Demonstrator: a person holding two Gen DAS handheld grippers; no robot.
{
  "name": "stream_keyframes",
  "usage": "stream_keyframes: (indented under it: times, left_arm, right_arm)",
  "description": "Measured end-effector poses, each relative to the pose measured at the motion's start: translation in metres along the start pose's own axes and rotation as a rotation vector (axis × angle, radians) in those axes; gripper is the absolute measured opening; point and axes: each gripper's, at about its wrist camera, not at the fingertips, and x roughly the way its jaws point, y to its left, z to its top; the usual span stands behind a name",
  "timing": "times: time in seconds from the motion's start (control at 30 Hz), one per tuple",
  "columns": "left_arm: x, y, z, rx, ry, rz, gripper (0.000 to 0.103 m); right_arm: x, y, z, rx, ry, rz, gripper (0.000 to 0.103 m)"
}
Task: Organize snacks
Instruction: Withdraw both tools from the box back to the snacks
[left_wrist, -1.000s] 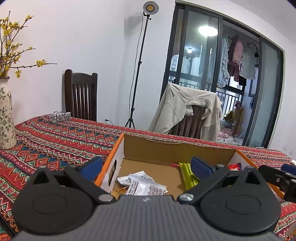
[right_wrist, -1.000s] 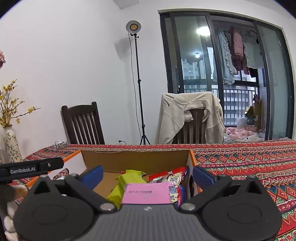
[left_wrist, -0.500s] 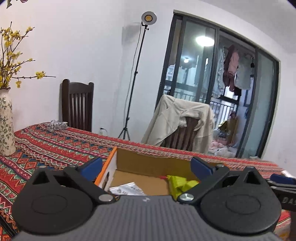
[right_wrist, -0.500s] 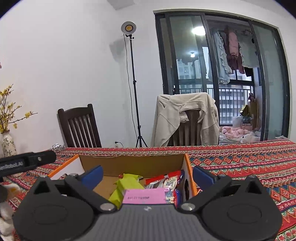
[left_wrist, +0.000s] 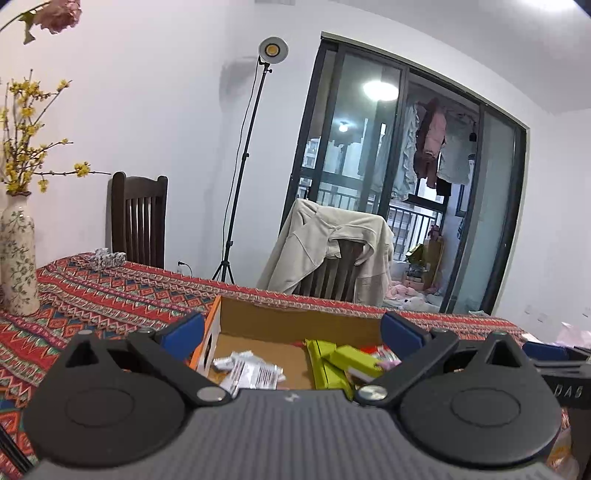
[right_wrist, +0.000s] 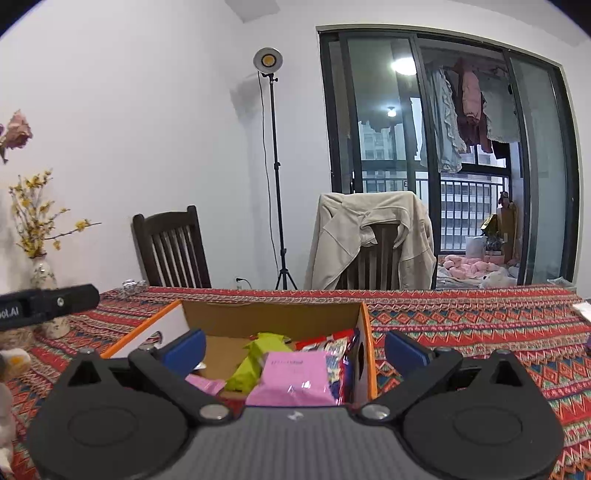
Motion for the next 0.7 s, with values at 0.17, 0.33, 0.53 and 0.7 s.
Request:
stream_keyframes:
  times: [0.17, 0.33, 0.53, 0.7]
  left_arm:
    - [-0.024, 0.006, -0.02, 0.029, 0.048, -0.01, 0.103]
    - [-0.037, 0.02, -0.046, 0.054, 0.137, -0.008, 0.103]
    - [-0.052, 0.04, -0.074, 0.025, 0.218, 0.013, 0.103]
    - [-0.061, 0.046, -0.09, 0.033, 0.226, 0.041, 0.103]
  right_arm:
    - [-0.029, 0.002, -0.014, 0.016, 0.015, 0.03, 0.103]
    - [-0.056, 0.005, -0.035, 0.03, 0.037, 0.051, 0.103]
    - [-0.076, 0.004, -0.064, 0.055, 0.081, 0.047, 0.103]
    - [-0.086, 0.01, -0.086, 0.043, 0.134, 0.021, 0.103]
